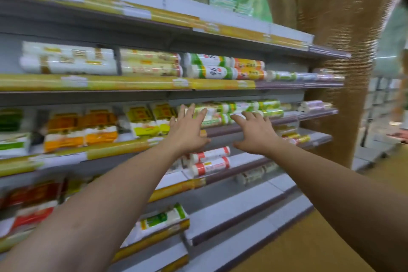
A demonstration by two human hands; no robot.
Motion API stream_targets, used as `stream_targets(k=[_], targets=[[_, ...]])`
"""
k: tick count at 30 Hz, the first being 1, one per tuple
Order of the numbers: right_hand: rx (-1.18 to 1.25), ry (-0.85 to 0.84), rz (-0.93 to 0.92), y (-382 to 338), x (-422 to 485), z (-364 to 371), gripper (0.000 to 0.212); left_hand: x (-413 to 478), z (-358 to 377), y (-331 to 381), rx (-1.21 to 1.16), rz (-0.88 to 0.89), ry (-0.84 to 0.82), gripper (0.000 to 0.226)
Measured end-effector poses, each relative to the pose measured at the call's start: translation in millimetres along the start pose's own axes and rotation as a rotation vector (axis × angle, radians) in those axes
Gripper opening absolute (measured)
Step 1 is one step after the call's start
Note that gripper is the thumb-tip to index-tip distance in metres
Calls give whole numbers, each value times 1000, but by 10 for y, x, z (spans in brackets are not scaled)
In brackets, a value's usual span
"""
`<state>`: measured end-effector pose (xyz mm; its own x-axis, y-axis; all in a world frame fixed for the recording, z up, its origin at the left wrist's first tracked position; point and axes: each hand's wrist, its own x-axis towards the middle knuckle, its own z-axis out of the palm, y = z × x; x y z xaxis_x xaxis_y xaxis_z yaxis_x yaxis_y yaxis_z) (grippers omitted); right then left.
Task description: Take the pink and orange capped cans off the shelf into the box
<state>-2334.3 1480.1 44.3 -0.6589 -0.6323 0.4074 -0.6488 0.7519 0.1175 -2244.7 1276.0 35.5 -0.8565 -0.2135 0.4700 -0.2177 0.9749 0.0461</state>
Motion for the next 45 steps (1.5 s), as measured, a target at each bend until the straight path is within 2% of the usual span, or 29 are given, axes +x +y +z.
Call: stream_targets(k=[7, 12, 18, 23, 29, 36, 39, 45], targets=[[129, 51, -134, -1316, 425, -77, 90, -711, -407, -1137, 104, -168, 1, 96], [213, 7, -256, -2545, 456, 168, 89, -1329, -528, -2043, 121, -314, -57, 93], [289, -155, -352, -3765, 259, 805, 88, -2097, -114, -2933, 65, -408, -110, 91], [338, -351, -396, -4452, -153, 1562, 79, -2823, 533, -3312, 0, -478, -218, 84], [269, -658, -436, -4709, -598, 2571, 82, -3522, 1400, -3442, -120, -571, -411, 78], [297, -869, -444, -4623, -726, 3842, 82, -3882, 2504, -3517, -241, -755, -543, 70], [289, -975, -424, -4558, -812, 4588, 86, -3995, 3198, -3484, -266, -801, -622, 67], [288, -1059, -370, -4388, -1447, 6173, 75, -4470, 4951, -3262, -354, -818, -773, 67]])
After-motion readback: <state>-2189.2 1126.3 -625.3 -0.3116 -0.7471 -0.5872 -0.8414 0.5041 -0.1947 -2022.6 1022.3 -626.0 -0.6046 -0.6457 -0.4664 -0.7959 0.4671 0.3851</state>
